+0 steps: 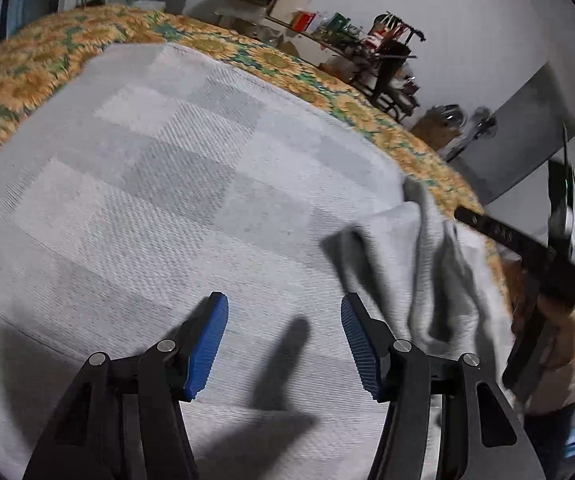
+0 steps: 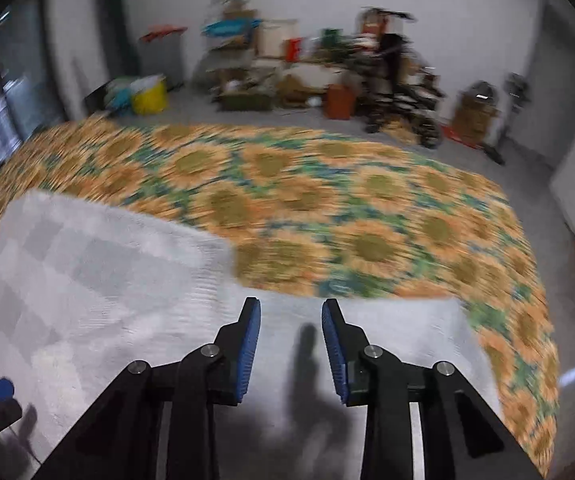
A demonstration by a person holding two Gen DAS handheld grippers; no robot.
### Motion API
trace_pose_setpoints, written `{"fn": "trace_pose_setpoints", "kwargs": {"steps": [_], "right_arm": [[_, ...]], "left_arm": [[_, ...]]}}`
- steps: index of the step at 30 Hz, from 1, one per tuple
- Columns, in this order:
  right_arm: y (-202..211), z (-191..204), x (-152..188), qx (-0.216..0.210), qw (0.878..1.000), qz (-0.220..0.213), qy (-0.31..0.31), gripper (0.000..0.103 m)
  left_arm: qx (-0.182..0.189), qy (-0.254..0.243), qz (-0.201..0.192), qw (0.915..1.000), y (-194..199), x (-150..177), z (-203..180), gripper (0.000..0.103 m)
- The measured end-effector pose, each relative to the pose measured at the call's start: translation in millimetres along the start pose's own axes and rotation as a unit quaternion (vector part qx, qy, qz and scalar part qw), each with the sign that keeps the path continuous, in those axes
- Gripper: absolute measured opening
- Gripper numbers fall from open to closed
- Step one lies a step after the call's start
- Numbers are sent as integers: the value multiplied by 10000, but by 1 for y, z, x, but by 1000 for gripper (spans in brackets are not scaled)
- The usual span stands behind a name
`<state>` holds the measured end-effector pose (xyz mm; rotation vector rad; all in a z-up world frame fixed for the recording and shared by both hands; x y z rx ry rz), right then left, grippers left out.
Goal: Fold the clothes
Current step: 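Open the left gripper and move the right gripper to the blanket edge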
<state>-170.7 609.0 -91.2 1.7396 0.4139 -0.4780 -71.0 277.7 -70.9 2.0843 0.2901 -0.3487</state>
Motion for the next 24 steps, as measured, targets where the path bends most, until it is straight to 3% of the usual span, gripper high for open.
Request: {"fn": "trace_pose_setpoints", "kwargs": {"steps": [5,7,10,14,15,16,17,21,24], "right_arm": [[-37,24,-5,-33,9967,574,565,40],[-43,23,-7,89,9965,597,572,38],[-50,22,-7,329,9963,565,559,24],[-53,9,-11,174,9991,356,129,20],[-54,4,-13,156,9994,324,-16,13],[-56,-3,-15,391,9986,342,-51,2],[-57,-8,-16,569,9977,359,-101,3],[-38,-8,-15,-109,9986,159,-494,6],[-15,6,-11,-206,9996,15,-194,9]], "left_arm": [[-104,-41,57,9999,-2,-1,-1,60],[-142,-44,75,9999,-2,-1,-2,60],[-198,-50,103,9997,-3,-2,-3,67],[-273,-57,139,9995,-4,-2,-3,68],[-288,-57,149,9995,-4,-2,-4,68],[-250,-41,163,9995,-3,-3,-3,68],[-212,-25,177,9996,-3,-3,-3,68],[-100,13,228,9997,-3,-4,-3,68],[-111,-13,234,9997,-7,-4,-6,69]]}}
Point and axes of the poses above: each gripper's, at about its wrist camera, not at the fingertips, and y roughly against the way its jaws point, z to its left, x to its underside, the point moved 6 cm from there along -y, roughly the way its jaws point, and after that the axes turned 11 degrees about y, right-handed, at the moved point
